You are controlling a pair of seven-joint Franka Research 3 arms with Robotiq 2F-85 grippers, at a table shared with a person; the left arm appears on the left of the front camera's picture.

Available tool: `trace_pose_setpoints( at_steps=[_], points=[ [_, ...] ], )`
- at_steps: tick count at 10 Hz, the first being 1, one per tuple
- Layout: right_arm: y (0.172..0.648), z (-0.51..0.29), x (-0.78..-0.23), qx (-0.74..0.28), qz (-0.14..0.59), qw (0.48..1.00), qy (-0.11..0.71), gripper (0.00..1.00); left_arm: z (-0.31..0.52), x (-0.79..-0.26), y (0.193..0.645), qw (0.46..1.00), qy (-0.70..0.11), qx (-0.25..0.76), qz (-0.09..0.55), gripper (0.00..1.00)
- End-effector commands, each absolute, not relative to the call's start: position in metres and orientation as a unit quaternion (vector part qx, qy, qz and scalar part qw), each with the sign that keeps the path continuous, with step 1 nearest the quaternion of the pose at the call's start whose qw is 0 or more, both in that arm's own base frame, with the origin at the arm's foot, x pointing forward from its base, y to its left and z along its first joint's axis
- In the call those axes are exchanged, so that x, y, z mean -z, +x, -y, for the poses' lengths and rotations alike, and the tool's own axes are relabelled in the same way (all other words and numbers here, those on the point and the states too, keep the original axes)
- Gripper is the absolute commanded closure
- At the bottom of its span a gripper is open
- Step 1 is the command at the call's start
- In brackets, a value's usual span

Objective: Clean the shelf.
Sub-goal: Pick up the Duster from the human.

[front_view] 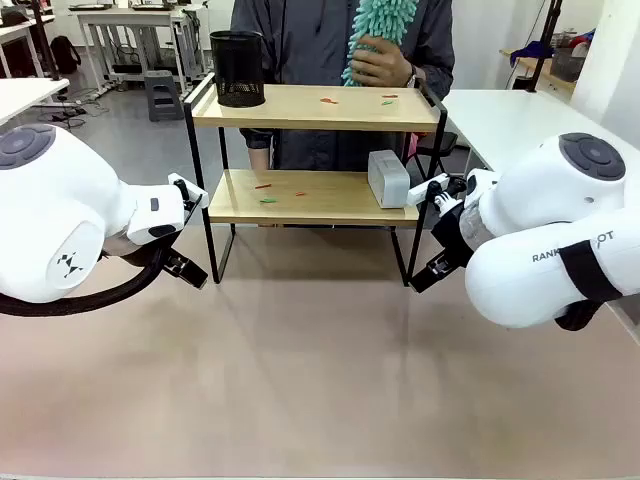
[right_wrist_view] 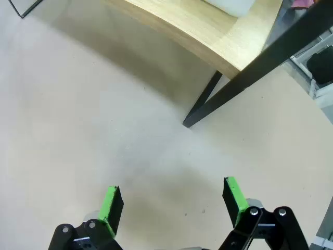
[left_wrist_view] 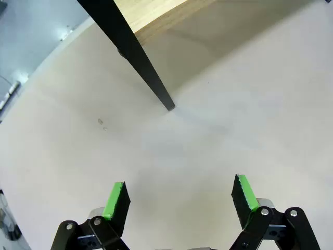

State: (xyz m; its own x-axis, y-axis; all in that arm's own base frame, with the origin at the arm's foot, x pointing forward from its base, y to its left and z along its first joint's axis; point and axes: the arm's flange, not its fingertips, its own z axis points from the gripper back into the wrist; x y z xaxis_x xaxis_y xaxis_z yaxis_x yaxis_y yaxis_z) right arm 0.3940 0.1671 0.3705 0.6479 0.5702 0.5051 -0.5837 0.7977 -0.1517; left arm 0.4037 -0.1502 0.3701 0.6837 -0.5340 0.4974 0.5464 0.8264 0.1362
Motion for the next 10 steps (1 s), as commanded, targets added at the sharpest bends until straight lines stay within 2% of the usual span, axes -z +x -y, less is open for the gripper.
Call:
trace_pose_setpoints(
  at_steps=[1, 10],
  points=[
    [0.394, -0.1671, -0.3705, -0.318, 0.274, 0.908, 0.012, 0.0, 0.1502, -0.3702, 0.4037, 0.917, -0.012, 0.295, 0.267, 0.0],
    [0.394, -0.1672, -0.3705, -0.318, 0.274, 0.907, 0.012, 0.0, 0.1501, -0.3701, 0.4038, 0.918, -0.012, 0.294, 0.267, 0.0]
  ],
)
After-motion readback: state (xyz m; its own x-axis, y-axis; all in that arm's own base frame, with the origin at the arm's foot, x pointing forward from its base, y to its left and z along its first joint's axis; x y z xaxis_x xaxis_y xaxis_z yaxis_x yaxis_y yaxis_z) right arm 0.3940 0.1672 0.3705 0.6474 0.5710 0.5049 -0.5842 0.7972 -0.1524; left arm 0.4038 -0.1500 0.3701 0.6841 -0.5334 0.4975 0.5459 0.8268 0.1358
